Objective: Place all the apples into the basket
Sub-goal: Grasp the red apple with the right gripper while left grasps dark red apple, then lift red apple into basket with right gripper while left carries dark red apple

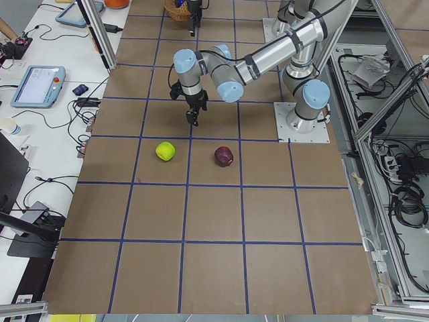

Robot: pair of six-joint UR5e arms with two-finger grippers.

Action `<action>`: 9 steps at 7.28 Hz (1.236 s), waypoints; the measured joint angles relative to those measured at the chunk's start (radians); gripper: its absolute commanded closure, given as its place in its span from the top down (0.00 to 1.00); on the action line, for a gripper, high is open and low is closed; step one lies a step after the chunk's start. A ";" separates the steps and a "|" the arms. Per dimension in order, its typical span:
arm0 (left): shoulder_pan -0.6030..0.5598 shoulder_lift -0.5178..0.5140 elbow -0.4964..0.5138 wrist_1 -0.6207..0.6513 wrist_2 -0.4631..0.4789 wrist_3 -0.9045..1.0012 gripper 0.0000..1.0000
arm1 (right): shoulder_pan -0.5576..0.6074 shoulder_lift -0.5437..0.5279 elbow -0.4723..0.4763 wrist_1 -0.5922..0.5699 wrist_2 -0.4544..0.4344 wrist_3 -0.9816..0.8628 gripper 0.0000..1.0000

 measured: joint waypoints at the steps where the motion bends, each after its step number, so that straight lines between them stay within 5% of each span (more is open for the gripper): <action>1: 0.065 0.037 -0.054 0.014 0.005 0.157 1.00 | 0.015 0.050 -0.022 -0.015 0.039 0.049 1.00; 4: 0.262 0.034 -0.105 0.078 0.007 0.397 1.00 | 0.071 0.167 -0.069 -0.076 0.075 0.098 1.00; 8: 0.289 -0.017 -0.199 0.257 0.003 0.396 1.00 | 0.081 0.245 -0.071 -0.130 0.077 0.124 0.99; 9: 0.291 -0.036 -0.211 0.287 0.001 0.368 0.52 | 0.082 0.261 -0.072 -0.142 0.078 0.134 0.71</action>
